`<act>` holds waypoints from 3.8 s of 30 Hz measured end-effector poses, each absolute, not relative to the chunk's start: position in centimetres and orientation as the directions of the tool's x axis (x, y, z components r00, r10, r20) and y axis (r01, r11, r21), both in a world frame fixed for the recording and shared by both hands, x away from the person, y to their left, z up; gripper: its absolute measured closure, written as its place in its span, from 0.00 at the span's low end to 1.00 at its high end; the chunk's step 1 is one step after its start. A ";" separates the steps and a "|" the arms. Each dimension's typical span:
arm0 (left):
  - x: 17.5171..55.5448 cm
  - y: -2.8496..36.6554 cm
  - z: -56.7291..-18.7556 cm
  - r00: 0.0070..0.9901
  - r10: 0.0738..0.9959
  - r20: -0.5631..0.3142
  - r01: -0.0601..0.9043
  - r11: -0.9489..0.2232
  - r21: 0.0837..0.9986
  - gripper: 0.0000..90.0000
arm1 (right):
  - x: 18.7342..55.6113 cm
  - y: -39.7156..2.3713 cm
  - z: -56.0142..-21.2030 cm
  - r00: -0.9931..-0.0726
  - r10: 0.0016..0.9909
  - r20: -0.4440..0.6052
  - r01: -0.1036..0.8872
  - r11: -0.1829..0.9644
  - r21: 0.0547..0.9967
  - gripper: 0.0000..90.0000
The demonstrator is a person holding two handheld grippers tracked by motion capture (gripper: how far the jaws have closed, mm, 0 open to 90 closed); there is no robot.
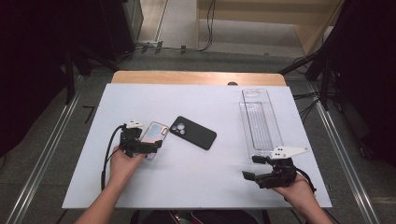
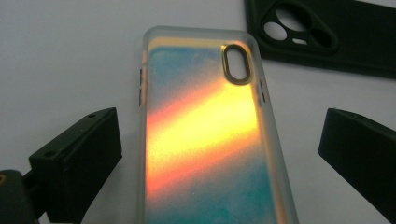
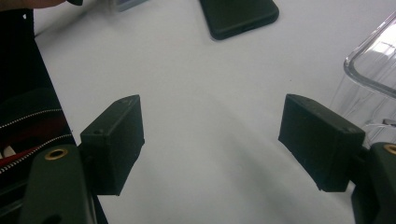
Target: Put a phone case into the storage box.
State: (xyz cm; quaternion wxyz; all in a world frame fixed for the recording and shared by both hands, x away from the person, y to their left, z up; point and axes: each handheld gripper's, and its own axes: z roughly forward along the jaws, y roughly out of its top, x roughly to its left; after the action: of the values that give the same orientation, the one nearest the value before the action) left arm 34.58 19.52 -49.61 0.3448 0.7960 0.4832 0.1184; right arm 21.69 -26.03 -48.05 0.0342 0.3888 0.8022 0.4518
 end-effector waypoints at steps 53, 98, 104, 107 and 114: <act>34.0 18.3 -49.1 0.480 0.876 -0.039 0.683 -0.346 0.643 0.19 | 21.6 -25.9 -47.9 -0.700 0.654 0.287 0.585 0.295 0.755 0.23; 29.3 13.1 -44.6 0.614 0.753 -0.236 0.586 -0.234 0.776 0.19 | 21.9 -24.4 -45.9 -0.629 0.687 0.365 0.631 0.176 0.756 0.23; 28.8 12.4 -44.8 0.608 0.762 -0.222 0.563 -0.218 0.797 0.19 | 22.0 -24.0 -45.4 -0.605 0.700 0.380 0.649 0.157 0.744 0.23; 28.5 12.0 -45.0 0.609 0.766 -0.206 0.540 -0.210 0.815 0.19 | 22.2 -23.7 -45.2 -0.595 0.704 0.388 0.655 0.143 0.742 0.23; 27.7 11.1 -45.3 0.608 0.773 -0.180 0.492 -0.189 0.850 0.19 | 22.5 -22.3 -44.6 -0.581 0.712 0.395 0.666 0.137 0.733 0.23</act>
State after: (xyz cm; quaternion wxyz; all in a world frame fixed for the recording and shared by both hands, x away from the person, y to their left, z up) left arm 27.70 11.10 -45.29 0.4803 0.7572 0.4179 0.1463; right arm 22.51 -22.28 -44.57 0.0242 0.4573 0.7536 0.4716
